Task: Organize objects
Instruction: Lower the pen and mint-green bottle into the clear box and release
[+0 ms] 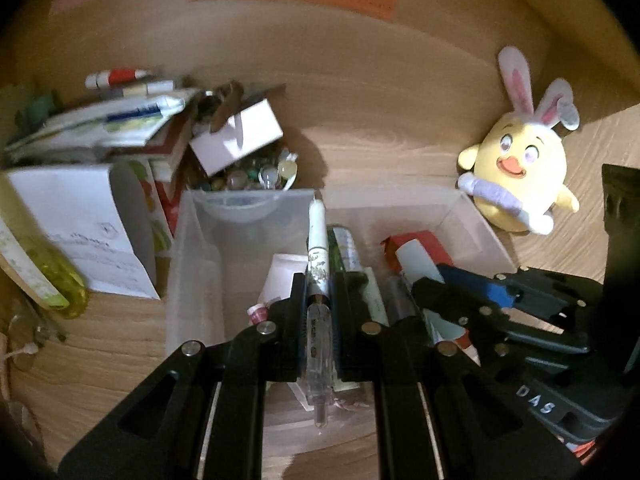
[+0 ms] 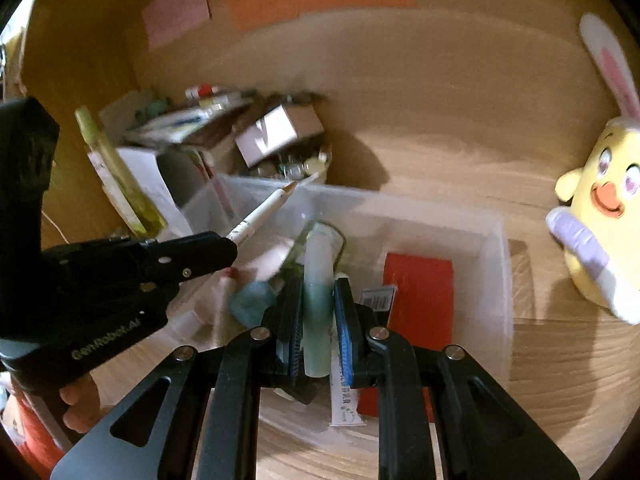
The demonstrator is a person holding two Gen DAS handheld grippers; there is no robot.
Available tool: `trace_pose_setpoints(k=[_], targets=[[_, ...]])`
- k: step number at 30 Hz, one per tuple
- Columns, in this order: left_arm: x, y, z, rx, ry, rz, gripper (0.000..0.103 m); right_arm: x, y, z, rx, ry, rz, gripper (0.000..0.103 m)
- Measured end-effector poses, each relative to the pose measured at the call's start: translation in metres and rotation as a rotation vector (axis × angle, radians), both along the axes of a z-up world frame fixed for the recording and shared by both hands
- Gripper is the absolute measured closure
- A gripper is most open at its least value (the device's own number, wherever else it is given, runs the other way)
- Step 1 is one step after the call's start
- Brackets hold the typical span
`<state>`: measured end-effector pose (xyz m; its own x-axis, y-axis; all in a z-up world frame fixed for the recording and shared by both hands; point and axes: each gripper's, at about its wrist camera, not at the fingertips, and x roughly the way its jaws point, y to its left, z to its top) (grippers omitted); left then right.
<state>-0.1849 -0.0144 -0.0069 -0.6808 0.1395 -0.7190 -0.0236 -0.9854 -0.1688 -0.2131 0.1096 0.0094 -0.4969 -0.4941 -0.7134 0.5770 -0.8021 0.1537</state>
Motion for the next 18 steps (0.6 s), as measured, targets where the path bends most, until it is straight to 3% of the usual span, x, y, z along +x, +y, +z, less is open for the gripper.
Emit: trace_pose_setpoints(k=[9,18], targets=[[0.005,0.0,0.002,0.025,-0.004,-0.011,0.093,0.0,-0.001,0.0,0.015,-0.008,0.003,0.087],[0.042,0.005,0.022,-0.002,0.08,-0.012,0.093,0.025,0.015,0.025,-0.017,0.05,0.003,0.087]])
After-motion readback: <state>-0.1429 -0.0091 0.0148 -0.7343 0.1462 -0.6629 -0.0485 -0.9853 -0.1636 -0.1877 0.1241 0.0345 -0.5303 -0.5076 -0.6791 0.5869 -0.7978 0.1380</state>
